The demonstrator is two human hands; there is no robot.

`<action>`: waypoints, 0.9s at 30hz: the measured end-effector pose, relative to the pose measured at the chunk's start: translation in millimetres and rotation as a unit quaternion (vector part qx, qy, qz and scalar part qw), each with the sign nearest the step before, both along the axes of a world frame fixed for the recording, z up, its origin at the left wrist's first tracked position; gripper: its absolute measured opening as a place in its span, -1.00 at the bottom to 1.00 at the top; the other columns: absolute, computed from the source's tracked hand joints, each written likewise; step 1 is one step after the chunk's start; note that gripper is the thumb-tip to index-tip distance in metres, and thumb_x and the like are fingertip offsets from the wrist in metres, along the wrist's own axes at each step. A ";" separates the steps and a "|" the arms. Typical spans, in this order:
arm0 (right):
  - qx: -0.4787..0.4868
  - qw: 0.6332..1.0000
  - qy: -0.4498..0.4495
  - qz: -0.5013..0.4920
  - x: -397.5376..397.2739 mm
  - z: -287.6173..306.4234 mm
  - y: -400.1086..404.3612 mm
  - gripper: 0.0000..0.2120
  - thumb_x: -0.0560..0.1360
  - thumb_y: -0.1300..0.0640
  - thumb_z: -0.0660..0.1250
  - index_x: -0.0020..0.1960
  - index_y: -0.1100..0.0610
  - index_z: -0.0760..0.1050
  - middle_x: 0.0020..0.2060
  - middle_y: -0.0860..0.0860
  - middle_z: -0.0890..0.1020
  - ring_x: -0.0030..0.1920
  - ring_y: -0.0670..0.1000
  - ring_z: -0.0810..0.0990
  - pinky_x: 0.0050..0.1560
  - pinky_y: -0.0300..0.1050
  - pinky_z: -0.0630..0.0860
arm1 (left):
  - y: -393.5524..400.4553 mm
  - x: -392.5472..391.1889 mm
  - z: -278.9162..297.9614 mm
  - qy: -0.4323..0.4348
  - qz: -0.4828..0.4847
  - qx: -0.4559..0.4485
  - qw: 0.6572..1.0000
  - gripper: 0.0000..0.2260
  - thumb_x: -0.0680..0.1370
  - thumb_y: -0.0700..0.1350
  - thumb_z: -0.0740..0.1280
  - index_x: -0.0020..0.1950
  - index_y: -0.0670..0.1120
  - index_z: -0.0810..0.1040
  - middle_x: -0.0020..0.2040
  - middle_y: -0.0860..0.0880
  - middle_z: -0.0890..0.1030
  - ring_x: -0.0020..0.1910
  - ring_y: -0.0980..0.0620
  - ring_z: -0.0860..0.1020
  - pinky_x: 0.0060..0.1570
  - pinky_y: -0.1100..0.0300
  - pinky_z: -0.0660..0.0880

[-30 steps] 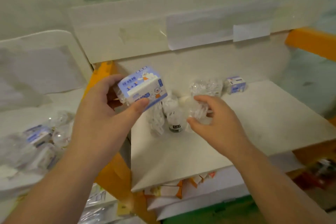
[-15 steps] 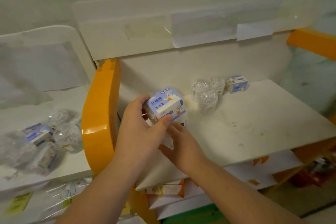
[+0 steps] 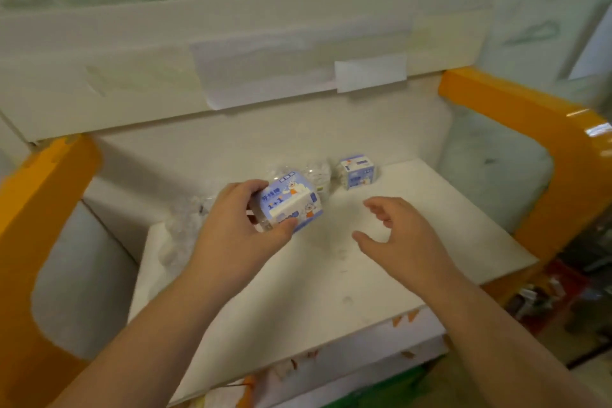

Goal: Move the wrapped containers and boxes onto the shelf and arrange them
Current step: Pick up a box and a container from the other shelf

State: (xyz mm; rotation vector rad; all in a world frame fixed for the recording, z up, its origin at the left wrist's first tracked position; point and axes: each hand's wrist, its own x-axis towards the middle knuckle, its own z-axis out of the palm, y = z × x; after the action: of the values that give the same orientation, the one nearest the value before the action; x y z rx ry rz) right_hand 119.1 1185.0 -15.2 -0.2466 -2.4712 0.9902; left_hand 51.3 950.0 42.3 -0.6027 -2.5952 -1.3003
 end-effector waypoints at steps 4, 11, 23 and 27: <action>-0.002 1.000 -0.007 0.000 2.4 12.7 78.9 -0.54 0.37 0.00 0.51 0.23 -0.06 0.49 0.04 -0.19 0.52 0.04 -0.22 0.50 0.12 -0.26 0.46 | 84.1 -17.4 -15.0 0.002 -0.037 -0.067 0.997 -0.50 0.34 0.04 0.53 0.23 0.07 0.48 0.07 0.17 0.42 0.05 0.26 0.46 0.09 0.27 0.47; -0.016 0.999 -0.016 0.049 8.6 -1.5 139.7 -0.54 0.35 0.01 0.51 0.22 -0.09 0.49 0.01 -0.26 0.50 0.04 -0.23 0.52 0.11 -0.19 0.52 | 196.2 -58.9 -62.7 -0.039 -0.049 -0.187 0.980 -0.41 0.41 0.01 0.52 0.38 -0.10 0.46 0.28 -0.05 0.42 0.23 -0.03 0.46 0.14 0.35 0.27; -0.023 0.994 -0.047 0.096 5.5 -14.9 160.3 -0.56 0.38 -0.03 0.47 0.23 -0.15 0.47 0.05 -0.27 0.51 0.09 -0.24 0.50 0.14 -0.15 0.52 | 219.7 -83.7 -96.7 0.001 0.022 -0.239 0.971 -0.52 0.52 0.00 0.39 0.41 -0.07 0.42 0.32 -0.08 0.36 0.35 -0.10 0.32 0.32 0.10 0.33; -0.015 0.993 -0.057 0.102 4.9 -13.2 164.4 -0.57 0.40 -0.02 0.47 0.24 -0.16 0.46 0.06 -0.29 0.50 0.10 -0.24 0.50 0.14 -0.19 0.52 | 221.9 -88.7 -94.3 0.035 0.027 -0.266 0.963 -0.57 0.53 0.02 0.37 0.37 -0.03 0.45 0.35 -0.05 0.37 0.37 -0.10 0.27 0.28 0.06 0.36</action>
State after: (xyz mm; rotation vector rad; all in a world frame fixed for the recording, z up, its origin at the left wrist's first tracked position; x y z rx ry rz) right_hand 124.0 1349.5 -28.4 -0.0636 -2.6277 1.1259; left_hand -37.4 1171.9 -52.0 -0.6313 -2.8779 -0.5377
